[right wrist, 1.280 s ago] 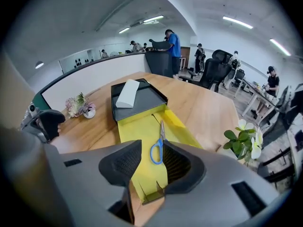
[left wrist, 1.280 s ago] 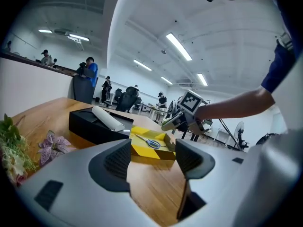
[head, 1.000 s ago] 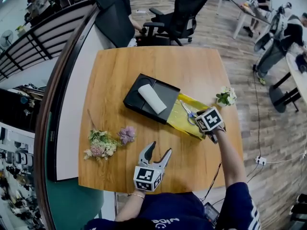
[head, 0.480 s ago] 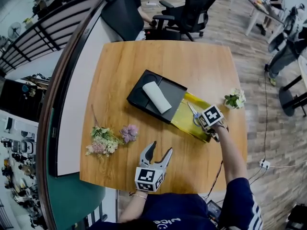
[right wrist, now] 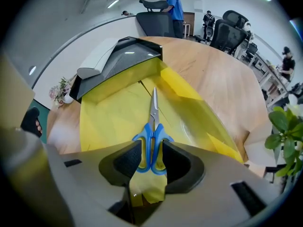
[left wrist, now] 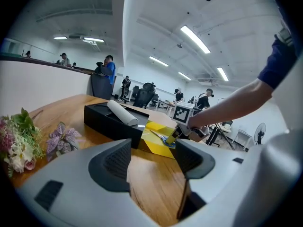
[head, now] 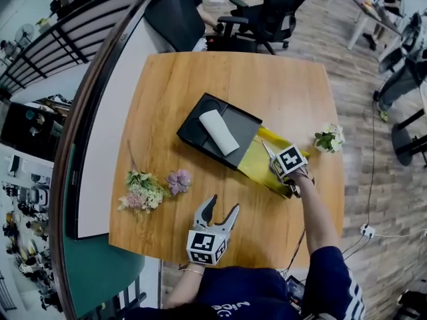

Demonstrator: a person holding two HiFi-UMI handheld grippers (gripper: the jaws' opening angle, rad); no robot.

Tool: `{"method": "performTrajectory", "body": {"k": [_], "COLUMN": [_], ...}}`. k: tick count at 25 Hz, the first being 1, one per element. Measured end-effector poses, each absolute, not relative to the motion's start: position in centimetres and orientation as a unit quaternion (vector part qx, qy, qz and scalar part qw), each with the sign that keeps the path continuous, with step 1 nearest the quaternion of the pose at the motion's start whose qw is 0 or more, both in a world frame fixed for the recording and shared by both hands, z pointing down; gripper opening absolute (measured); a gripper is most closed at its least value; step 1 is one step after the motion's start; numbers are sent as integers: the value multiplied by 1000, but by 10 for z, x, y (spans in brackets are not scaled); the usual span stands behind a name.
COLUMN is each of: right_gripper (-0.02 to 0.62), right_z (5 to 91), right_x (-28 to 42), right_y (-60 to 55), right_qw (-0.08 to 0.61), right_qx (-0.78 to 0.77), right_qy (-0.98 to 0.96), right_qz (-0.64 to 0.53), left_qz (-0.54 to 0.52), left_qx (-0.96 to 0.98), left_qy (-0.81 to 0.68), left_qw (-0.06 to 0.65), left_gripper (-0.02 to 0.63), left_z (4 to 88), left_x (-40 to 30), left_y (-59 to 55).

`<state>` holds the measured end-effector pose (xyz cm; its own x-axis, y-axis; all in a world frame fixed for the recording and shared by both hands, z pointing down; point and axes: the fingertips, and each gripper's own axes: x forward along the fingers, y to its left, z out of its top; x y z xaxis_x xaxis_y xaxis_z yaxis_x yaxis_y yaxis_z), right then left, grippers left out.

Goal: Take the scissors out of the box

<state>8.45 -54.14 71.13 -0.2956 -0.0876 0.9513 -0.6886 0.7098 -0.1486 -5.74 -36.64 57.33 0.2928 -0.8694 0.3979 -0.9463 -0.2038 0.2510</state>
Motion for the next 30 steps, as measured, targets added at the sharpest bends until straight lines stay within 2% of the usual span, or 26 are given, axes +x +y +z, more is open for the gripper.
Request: {"method": "performTrajectory", "body": {"k": [3, 8, 13, 20, 30], "right_gripper": [98, 97, 95, 95, 95], "right_z": [710, 709, 705, 665, 593], "right_x": [91, 89, 110, 92, 94], "right_y": [-547, -547, -536, -538, -519], "right_qw": [508, 509, 547, 450, 351], "right_qx": [283, 288, 314, 328, 376], "right_qy": [-756, -768, -751, -816, -853], "right_qz": [300, 260, 195, 155, 88], "left_qz": [88, 98, 120, 126, 116], "left_qx": [777, 780, 778, 785, 797], "left_qy": [-580, -575, -571, -562, -557], "left_qw": [227, 227, 232, 230, 204], "left_gripper": [293, 293, 293, 293, 290], "left_z": [573, 575, 579, 580, 564], "left_x": [-49, -47, -48, -41, -34], "left_y": [-364, -360, -356, -349, -345]}}
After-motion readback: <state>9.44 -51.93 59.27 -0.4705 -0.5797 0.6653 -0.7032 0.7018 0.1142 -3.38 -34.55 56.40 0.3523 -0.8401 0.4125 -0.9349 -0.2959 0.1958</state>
